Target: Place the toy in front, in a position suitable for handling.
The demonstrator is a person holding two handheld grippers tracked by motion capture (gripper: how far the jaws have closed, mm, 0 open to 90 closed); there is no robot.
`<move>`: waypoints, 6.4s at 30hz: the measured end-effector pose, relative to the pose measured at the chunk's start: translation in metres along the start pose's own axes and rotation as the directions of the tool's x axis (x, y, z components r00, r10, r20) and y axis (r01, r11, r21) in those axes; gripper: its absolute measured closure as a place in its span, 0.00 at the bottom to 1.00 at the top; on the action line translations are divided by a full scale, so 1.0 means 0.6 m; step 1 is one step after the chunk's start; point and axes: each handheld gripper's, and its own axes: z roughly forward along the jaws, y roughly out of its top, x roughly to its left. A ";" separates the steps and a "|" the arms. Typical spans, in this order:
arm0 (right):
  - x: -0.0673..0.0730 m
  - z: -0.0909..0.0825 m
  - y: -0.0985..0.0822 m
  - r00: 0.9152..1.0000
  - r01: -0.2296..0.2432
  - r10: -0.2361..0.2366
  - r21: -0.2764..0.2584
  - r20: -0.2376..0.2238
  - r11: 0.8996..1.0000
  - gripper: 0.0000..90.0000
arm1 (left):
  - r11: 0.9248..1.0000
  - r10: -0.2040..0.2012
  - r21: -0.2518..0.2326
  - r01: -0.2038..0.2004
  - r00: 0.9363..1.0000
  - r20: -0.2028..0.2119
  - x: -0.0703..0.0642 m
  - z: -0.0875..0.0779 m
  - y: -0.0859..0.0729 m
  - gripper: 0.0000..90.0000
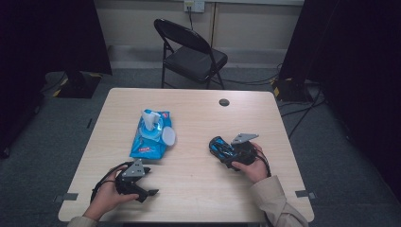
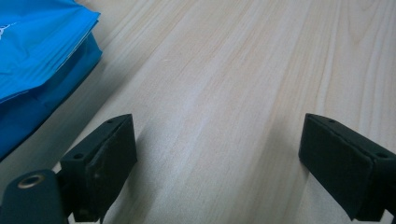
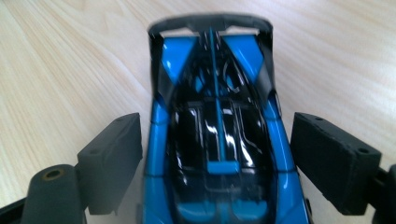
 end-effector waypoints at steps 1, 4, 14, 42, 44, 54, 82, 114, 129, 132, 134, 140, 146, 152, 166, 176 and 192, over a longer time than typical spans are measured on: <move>-0.002 0.001 -0.002 1.000 0.001 -0.001 0.005 -0.002 1.000 0.19 | 1.000 0.001 -0.001 -0.001 1.000 0.000 0.000 0.000 0.000 0.12; -0.006 0.004 -0.008 1.000 -0.014 0.014 0.001 -0.013 1.000 0.20 | 1.000 0.005 0.002 -0.005 1.000 -0.001 0.000 0.001 0.000 0.10; -0.003 0.008 -0.011 1.000 0.013 -0.013 -0.027 -0.011 1.000 0.28 | 1.000 0.008 0.008 -0.008 1.000 -0.001 -0.001 0.002 0.001 0.09; 0.008 -0.003 -0.007 0.999 -0.039 0.039 -0.031 0.015 0.999 0.29 | 1.000 0.002 0.004 -0.002 1.000 0.003 -0.002 0.004 0.002 0.07; 0.009 -0.006 -0.004 0.999 -0.039 0.040 -0.036 0.011 0.999 0.29 | 1.000 0.002 0.004 -0.002 1.000 0.002 -0.002 0.004 0.002 0.07; 0.057 -0.008 0.022 0.999 0.020 -0.022 -0.057 -0.042 0.998 0.29 | 1.000 0.007 0.007 -0.007 1.000 0.002 -0.001 0.005 0.002 0.07; 0.142 0.039 0.023 0.981 0.119 -0.121 -0.020 -0.152 0.993 0.21 | 1.000 0.007 0.008 -0.007 1.000 0.003 -0.001 0.004 0.002 0.07; 0.129 -0.033 -0.051 0.994 0.075 -0.075 -0.010 -0.081 0.997 0.16 | 1.000 0.009 0.011 -0.009 1.000 0.000 -0.001 0.004 0.003 0.07; 0.128 -0.036 -0.052 0.994 0.073 -0.075 -0.024 -0.083 0.997 0.26 | 1.000 0.004 0.009 -0.004 1.000 -0.003 -0.002 0.005 0.003 0.07; 0.128 -0.036 -0.052 0.994 0.073 -0.075 -0.023 -0.080 0.997 0.25 | 1.000 0.004 0.008 -0.004 1.000 -0.003 -0.002 0.005 0.003 0.07; 0.128 -0.036 -0.052 0.994 0.073 -0.075 -0.022 -0.081 0.997 0.25 | 1.000 0.007 0.011 -0.007 1.000 -0.003 -0.002 0.005 0.003 0.07; 0.133 -0.033 -0.051 0.990 0.099 -0.099 -0.007 -0.099 0.995 0.14 | 1.000 0.003 0.009 -0.003 1.000 0.001 -0.002 0.005 0.003 0.07; 0.131 -0.034 -0.052 0.994 0.075 -0.076 -0.018 -0.082 0.997 0.22 | 1.000 -0.003 0.009 0.003 1.000 0.005 -0.002 0.005 0.003 0.05; 0.129 -0.036 -0.053 0.994 0.070 -0.072 -0.026 -0.078 0.997 0.25 | 0.996 -0.085 -0.011 0.085 0.996 0.018 0.002 -0.001 0.009 0.21; 0.130 -0.036 -0.053 0.994 0.072 -0.074 -0.028 -0.075 0.997 0.26 | 0.986 -0.157 -0.051 0.157 0.988 0.003 0.022 -0.031 0.050 0.20; 0.130 -0.036 -0.053 0.994 0.072 -0.074 -0.028 -0.075 0.997 0.26 | 0.984 -0.176 -0.044 0.174 0.983 -0.053 0.053 -0.052 0.094 0.21; 0.130 -0.036 -0.053 0.994 0.072 -0.074 -0.028 -0.075 0.997 0.26 | 0.978 -0.206 -0.032 0.204 0.973 -0.103 0.120 -0.060 0.160 0.22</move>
